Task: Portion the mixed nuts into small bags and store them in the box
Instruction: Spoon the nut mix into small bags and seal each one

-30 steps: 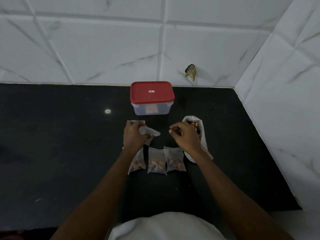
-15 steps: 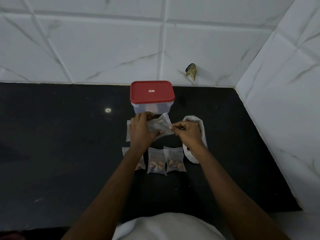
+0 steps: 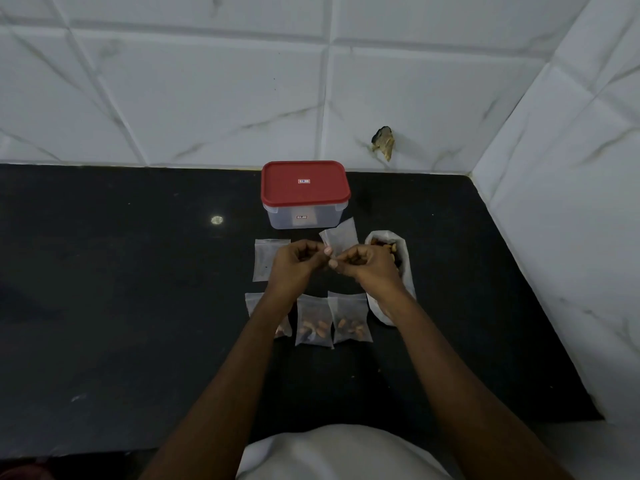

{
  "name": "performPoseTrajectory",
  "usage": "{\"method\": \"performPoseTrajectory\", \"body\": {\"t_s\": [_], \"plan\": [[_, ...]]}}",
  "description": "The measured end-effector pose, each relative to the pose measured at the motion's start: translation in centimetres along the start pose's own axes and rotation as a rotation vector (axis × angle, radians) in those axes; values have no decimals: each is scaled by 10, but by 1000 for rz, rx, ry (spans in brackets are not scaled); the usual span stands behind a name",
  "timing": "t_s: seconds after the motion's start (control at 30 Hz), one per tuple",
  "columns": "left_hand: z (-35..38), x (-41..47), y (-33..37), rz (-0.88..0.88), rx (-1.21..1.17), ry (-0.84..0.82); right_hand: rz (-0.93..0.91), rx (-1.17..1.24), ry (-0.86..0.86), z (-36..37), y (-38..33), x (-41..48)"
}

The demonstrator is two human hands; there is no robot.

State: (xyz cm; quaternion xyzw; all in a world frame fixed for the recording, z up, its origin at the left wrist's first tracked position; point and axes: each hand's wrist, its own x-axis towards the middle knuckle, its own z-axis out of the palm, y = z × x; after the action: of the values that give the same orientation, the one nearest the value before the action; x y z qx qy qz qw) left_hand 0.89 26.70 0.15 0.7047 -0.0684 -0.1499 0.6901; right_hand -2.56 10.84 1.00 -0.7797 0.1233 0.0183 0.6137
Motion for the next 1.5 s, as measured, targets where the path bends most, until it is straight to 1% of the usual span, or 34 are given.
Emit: {"method": "performPoseTrajectory", "body": {"t_s": [0.13, 0.23, 0.3, 0.4, 0.47, 0.53, 0.57, 0.67, 0.7, 0.77, 0.83, 0.87, 0.93, 1.0, 1.07, 1.13, 1.2, 1.3, 1.37, 1.5], "plan": [[-6, 4, 2, -14, 41, -43, 151, 103, -69, -3, -2, -2], [-8, 3, 5, -25, 83, -79, 197, 172, -81, -2, -2, -2], [-9, 4, 7, -33, 128, -105, 224, 212, -64, -2, -3, -2], [-13, 8, 6, -57, 246, -107, 234, 247, 31, -5, -2, -1], [-16, 9, 6, -68, 295, -93, 188, 144, 113, -5, 1, 1], [-16, 11, 7, -67, 342, -97, 87, -13, 167, -2, 5, 1], [-14, 11, 8, -65, 355, -108, 29, -77, 161, 0, 5, -1], [-11, 13, 11, -30, 435, -161, -99, -269, 67, 5, 0, -5], [-10, 13, 12, -19, 483, -171, -135, -327, 68, 5, -1, -5], [-10, 14, 15, -10, 643, -165, -198, -420, 131, 3, 2, -1], [-10, 15, 16, -5, 841, -124, -229, -492, 204, 1, 7, 2], [-11, 15, 15, 5, 904, -103, -254, -512, 224, 1, 8, 3], [-11, 15, 12, 60, 929, -87, -313, -507, 225, 2, 7, 3], [-11, 18, 5, 165, 855, -109, -330, -476, 201, 2, 8, 3], [-14, 19, 0, 223, 791, -184, -271, -421, 186, 1, 11, 4], [-16, 18, -4, 246, 799, -268, -153, -268, 155, -1, 13, 5], [-15, 17, -7, 256, 842, -318, -72, -93, 87, -1, 10, 3], [-11, 15, -12, 249, 902, -264, -19, 2, 37, -1, 4, 0], [-9, 16, -13, 269, 910, -212, 6, -14, 65, -2, 4, 0], [-7, 15, -12, 317, 915, -167, -17, -310, 144, 1, 2, 0]]}}
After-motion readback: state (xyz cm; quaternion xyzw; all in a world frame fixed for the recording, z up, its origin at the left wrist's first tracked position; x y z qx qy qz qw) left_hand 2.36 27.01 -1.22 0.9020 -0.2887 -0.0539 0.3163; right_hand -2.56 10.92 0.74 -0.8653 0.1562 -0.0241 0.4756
